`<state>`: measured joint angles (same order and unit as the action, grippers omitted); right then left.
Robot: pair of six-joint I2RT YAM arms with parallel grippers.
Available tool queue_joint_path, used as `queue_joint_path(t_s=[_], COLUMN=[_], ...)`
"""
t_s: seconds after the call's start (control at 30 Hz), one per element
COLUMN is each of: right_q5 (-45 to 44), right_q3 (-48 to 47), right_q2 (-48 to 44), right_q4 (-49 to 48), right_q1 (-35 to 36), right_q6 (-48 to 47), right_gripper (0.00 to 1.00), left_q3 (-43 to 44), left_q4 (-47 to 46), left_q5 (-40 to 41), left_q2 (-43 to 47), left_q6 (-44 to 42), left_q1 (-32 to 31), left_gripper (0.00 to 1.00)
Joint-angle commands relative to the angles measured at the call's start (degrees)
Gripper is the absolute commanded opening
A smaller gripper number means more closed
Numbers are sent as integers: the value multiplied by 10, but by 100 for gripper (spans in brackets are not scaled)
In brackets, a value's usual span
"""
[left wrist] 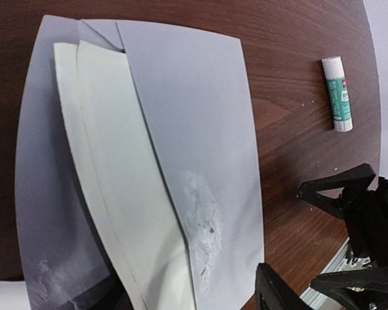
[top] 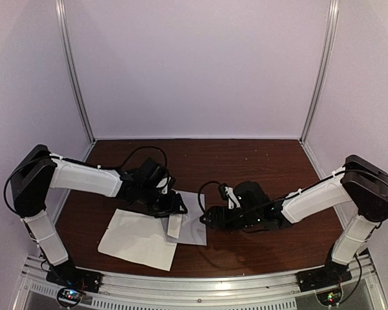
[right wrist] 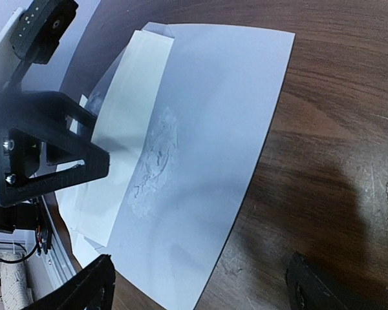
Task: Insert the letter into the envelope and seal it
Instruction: Place the letter in the envelope.
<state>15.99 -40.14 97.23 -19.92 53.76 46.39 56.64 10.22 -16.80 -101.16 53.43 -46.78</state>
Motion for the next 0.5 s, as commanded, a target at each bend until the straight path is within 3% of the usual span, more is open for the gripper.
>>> queue_joint_path(t_s=[0.0,0.23,0.47], right_q5=[-25,-23,-24], right_q3=[1,-2,-1], right_q2=[-21,-22,-23], right_q4=[19,17,17], right_q1=[3,3,3], right_q6=[-11,-11,-10], right_gripper=[93,93,93], left_q3=[-1,2,65], left_q4=[29,60,156], left_q5=[31,44,117], left_q2=[36,53,53], left_q6=[-25,-39,-70], left_q1=[-6,-7,-25], left_gripper=[62,83,86])
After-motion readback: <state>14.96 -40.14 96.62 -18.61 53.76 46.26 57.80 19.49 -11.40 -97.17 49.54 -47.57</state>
